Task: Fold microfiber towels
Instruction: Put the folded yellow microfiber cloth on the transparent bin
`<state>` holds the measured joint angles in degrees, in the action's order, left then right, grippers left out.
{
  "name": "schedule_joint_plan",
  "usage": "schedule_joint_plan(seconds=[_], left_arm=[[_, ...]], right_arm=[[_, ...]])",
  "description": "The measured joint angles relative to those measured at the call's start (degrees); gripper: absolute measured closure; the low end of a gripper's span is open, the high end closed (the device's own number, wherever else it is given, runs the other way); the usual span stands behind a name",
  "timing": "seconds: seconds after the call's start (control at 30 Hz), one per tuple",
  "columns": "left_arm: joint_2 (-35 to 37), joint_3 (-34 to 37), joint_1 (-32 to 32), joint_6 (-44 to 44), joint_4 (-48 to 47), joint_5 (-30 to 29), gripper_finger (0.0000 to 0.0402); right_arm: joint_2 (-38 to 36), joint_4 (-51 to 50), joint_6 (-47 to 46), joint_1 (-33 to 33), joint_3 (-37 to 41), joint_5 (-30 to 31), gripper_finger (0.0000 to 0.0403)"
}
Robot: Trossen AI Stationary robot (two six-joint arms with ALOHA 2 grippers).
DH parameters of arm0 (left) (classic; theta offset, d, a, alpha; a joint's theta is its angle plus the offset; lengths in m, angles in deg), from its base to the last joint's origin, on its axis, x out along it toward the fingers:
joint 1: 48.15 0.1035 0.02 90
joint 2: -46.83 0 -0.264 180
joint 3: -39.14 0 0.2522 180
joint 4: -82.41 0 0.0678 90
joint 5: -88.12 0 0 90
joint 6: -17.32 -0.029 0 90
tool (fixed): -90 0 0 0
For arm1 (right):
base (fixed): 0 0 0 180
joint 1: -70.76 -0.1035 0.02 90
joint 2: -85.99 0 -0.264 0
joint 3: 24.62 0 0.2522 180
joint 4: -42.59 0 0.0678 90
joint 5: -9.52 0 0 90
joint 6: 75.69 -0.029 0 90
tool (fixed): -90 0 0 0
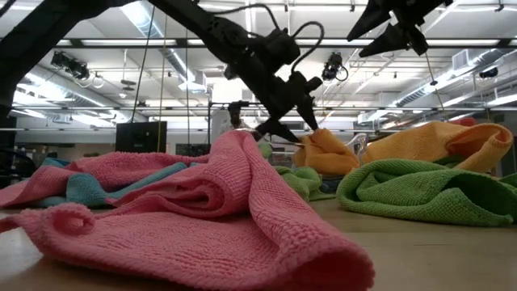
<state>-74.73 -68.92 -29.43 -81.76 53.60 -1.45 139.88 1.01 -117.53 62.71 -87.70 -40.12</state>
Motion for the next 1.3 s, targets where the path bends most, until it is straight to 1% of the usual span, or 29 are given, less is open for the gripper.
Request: schedule_joint_plan(seconds=[0.13, 0.33, 0.43, 0.6, 0.73, 0.8, 0.93, 0.97, 1.13, 1.23, 1.3], left_arm=[[-1.72, 0.09, 0.76, -6.21, -2.04, 0.25, 0.0190], [-2.90, 0.08, 0.50, -7.00, 2.38, 0.89, 0.0186], [-2.99, 0.08, 0.35, -8.44, 2.51, 0.89, 0.0195], [-2.99, 0.08, 0.34, -11.08, 1.68, 0.94, 0.0232], [-2.99, 0.08, 0.23, -12.48, 0.80, 2.64, 0.0263], [-3.01, 0.08, -0.03, -12.64, 0.84, 2.70, 0.0295], [-3.01, 0.08, -0.70, -12.66, 3.94, 2.49, 0.0376], [-3.01, 0.08, -0.95, -12.70, 4.78, 2.44, 0.0384], [-3.03, 0.08, -1.83, -16.04, 8.31, 2.41, 0.0377], [-3.03, 0.08, -1.99, -15.73, 11.84, 3.30, 0.0386], [-3.03, 0.08, -1.47, -15.32, 11.91, 4.37, 0.0386]], right_arm=[[0.09, 0.32, -1.05, -0.01, 0.01, -0.04, 0.0168], [0.00, 0.35, -1.31, 0.04, 0.00, -0.33, 0.0168], [0.00, 0.33, -1.25, 0.04, 0.00, -0.31, 0.0168], [0.00, 0.33, -1.25, 0.04, 0.00, -0.31, 0.0168], [0.00, 0.33, -1.23, 0.04, 0.00, -0.31, 0.0168], [0.00, 0.33, -1.23, 0.04, 0.00, -0.31, 0.0168], [0.00, 0.32, -1.21, 0.04, 0.01, -0.08, 0.0168], [0.00, 0.31, -1.20, 0.04, 0.02, -0.01, 0.0168], [0.00, 0.31, -1.47, 0.04, 0.01, 0.09, 0.0168], [0.00, 0.31, -1.51, 0.04, 0.01, 0.09, 0.0168], [0.00, 0.31, -1.53, 0.02, 0.02, 0.06, 0.0168]])
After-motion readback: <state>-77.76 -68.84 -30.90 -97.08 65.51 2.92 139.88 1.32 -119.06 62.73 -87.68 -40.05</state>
